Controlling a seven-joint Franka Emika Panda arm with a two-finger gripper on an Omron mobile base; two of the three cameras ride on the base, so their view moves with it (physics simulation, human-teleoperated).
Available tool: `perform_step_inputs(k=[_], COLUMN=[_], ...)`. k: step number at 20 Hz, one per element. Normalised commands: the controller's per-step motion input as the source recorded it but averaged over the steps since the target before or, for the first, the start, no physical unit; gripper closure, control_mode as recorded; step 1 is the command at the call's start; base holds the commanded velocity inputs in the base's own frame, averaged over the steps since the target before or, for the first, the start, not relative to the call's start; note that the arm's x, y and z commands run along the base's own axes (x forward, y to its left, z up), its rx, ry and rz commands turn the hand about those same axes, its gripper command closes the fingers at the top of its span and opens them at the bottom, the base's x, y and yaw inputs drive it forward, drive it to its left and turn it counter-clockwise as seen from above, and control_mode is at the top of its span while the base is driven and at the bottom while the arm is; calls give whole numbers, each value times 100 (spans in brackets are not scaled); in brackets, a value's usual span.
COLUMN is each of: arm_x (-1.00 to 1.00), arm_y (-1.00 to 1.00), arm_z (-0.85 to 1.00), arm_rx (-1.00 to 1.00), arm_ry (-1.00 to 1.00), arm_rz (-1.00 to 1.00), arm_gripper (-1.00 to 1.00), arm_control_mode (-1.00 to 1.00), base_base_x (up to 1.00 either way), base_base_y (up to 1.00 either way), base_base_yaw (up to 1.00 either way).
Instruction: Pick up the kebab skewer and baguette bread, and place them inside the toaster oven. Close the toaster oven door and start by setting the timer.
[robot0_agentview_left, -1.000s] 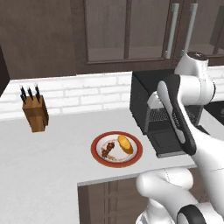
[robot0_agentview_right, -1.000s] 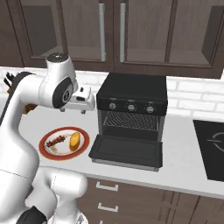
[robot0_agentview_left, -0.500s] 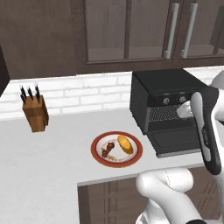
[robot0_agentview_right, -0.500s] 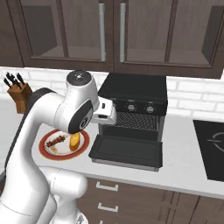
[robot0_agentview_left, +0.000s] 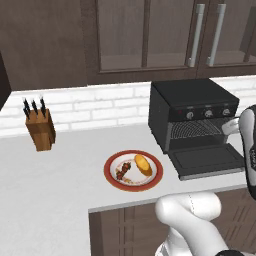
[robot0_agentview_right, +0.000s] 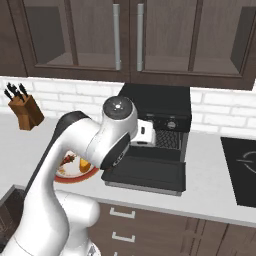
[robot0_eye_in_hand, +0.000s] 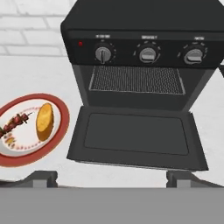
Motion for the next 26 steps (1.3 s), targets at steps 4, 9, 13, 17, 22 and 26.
perform_step_inputs(k=[4,9,13,17,22,26], arm_x=[7,16,20,18,54,52], arm_y=[-50,-22,-9,-3,0,-3], arm_z=[-1,-29,-32,-23,-7,-43], arm_rx=[1,0,0,0,1,1], arm_ry=[-12,-14,-16,-12,-6,-1], arm_rz=[0,0,0,-1,-4,-5], arm_gripper=[-100,-100,-100,-100,-100,-100], arm_control_mode=[-100,-100,-100,-100,-100,-100], base_base_x=[0,0,0,0,0,0], base_base_y=[0,0,0,0,0,0], base_base_yaw=[0,0,0,0,0,0])
